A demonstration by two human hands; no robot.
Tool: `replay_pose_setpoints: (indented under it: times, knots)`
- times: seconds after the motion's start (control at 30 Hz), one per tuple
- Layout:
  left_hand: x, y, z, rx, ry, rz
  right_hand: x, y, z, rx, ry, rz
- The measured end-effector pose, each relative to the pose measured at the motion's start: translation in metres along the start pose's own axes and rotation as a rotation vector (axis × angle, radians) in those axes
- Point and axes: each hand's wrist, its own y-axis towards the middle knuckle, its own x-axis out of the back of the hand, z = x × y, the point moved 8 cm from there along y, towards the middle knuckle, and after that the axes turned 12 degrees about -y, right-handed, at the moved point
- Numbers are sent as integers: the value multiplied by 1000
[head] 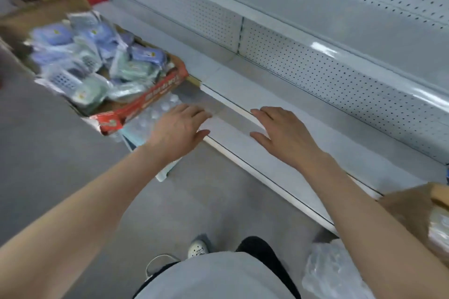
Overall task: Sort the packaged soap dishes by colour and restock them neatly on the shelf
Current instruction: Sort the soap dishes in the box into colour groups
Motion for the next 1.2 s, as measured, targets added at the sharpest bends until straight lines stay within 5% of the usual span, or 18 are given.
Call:
replay_pose_setpoints:
  times: [0.4,0.9,1.2]
  knots:
    - [53,-74,215,349,66,-49,-47,201,166,316,71,26]
    - [77,-7,477,417,30,69,-124,448,270,380,132,166]
    - [85,5,626,299,-18,162,-169,554,342,258,106,214]
